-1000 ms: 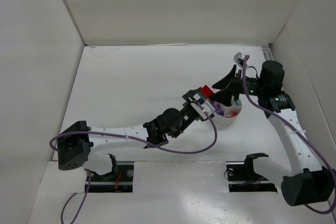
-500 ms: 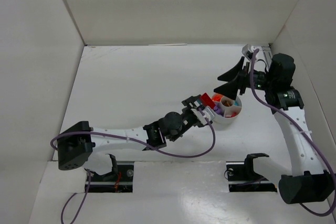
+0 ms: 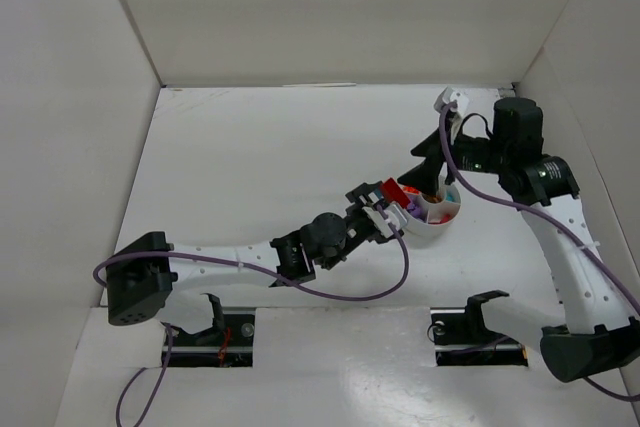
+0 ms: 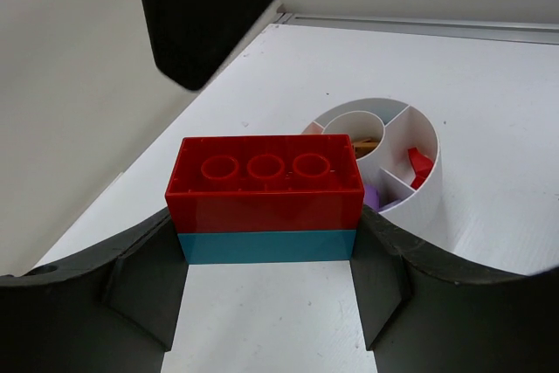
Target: Sort the legos into containers by color
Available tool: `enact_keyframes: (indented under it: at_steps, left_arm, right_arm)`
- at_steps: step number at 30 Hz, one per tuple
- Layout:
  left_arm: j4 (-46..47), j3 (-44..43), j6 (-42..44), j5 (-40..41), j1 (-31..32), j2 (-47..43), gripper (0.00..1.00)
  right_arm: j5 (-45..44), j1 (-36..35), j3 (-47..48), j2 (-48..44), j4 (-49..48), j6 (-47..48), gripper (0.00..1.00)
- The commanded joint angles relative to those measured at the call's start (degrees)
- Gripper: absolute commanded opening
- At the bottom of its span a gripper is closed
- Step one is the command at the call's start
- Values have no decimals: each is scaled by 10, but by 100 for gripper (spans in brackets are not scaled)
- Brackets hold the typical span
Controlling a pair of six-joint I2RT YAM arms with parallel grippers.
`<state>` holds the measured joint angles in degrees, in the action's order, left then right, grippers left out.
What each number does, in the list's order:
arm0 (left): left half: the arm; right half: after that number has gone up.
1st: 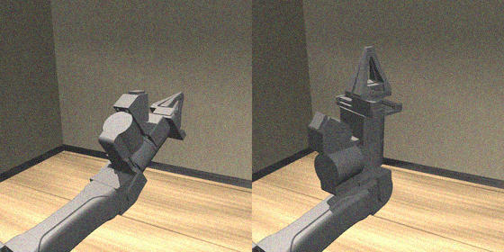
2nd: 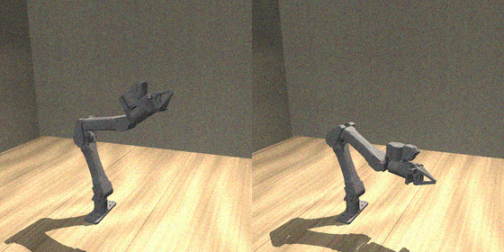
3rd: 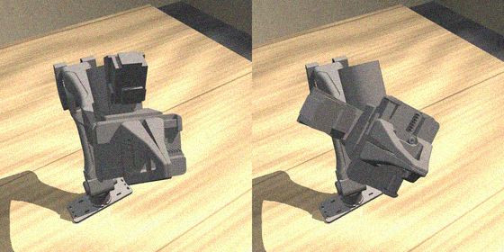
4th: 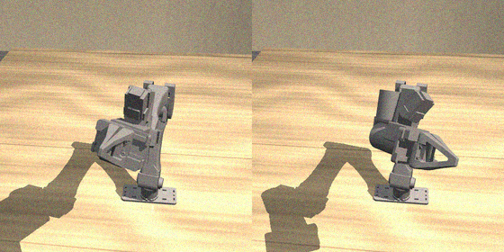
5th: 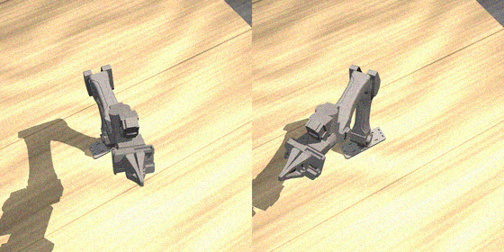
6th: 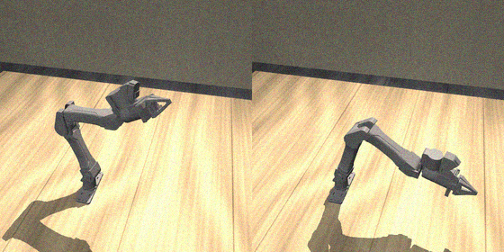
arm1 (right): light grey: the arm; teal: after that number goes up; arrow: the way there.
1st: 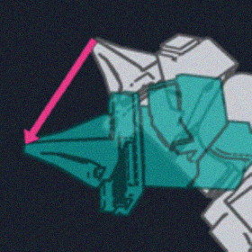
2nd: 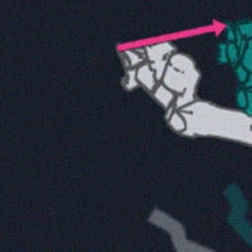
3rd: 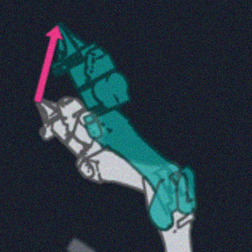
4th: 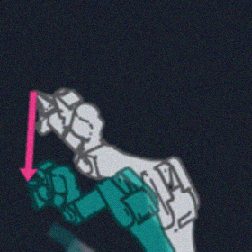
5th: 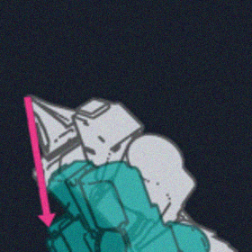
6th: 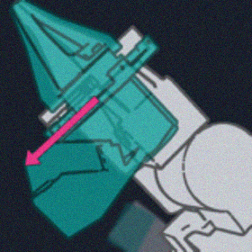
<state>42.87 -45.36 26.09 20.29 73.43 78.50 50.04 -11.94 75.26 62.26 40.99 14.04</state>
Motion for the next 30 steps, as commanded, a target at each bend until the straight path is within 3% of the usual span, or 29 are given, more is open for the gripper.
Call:
enact_keyframes:
  at_steps: [1, 16, 20, 22, 27, 30]
  left_arm:
    - [20, -7, -9, -4, 2, -27, 37]
    - [31, -17, -4, 9, 2, -17, 37]
    - [36, -17, 1, 14, 2, -12, 37]
    - [41, -17, 6, 14, 2, -5, 37]
    - [47, -17, 6, 20, 2, 0, 37]
    - [52, -17, 6, 20, 2, 0, 36]
  right_arm:
    - [-28, -21, -2, -6, 0, 7, 89]
    - [-43, -54, -51, 17, -38, -24, 88]
    - [-48, -90, -46, 28, -38, -31, 88]
    - [-48, -96, -46, 33, -38, -37, 77]
    - [-69, -96, -46, 33, -36, -37, 66]
    - [-86, -96, -39, 33, -36, -37, 47]
